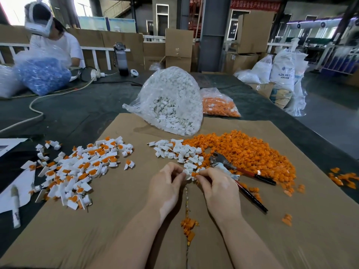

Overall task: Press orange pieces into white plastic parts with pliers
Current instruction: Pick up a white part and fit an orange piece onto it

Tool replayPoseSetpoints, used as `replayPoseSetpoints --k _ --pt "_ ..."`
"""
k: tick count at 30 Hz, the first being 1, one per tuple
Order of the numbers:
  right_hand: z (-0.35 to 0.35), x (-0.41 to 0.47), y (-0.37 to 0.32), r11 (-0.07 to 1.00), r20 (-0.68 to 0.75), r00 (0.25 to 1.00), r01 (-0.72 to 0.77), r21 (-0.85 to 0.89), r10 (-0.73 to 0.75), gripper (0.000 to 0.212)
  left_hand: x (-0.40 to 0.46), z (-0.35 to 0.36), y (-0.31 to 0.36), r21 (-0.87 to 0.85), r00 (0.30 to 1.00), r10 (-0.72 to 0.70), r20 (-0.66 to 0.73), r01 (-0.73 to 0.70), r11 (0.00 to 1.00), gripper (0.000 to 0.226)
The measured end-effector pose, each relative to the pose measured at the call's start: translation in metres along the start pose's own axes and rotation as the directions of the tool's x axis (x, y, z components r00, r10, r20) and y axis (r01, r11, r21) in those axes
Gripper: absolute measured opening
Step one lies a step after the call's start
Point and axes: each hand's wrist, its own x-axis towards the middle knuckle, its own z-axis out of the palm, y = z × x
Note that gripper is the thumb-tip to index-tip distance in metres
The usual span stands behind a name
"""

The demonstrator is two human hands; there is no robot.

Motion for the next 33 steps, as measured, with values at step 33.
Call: replayPoseSetpoints --k 33 --pt "-0.0039 0.0016 0.0002 0.986 0.113 0.989 0.075 0.152 -0.093 0.020 -0.0009 -0.0060 0.0028 -0.153 0.992 0.033 0.125 -0.014 0.988 0.013"
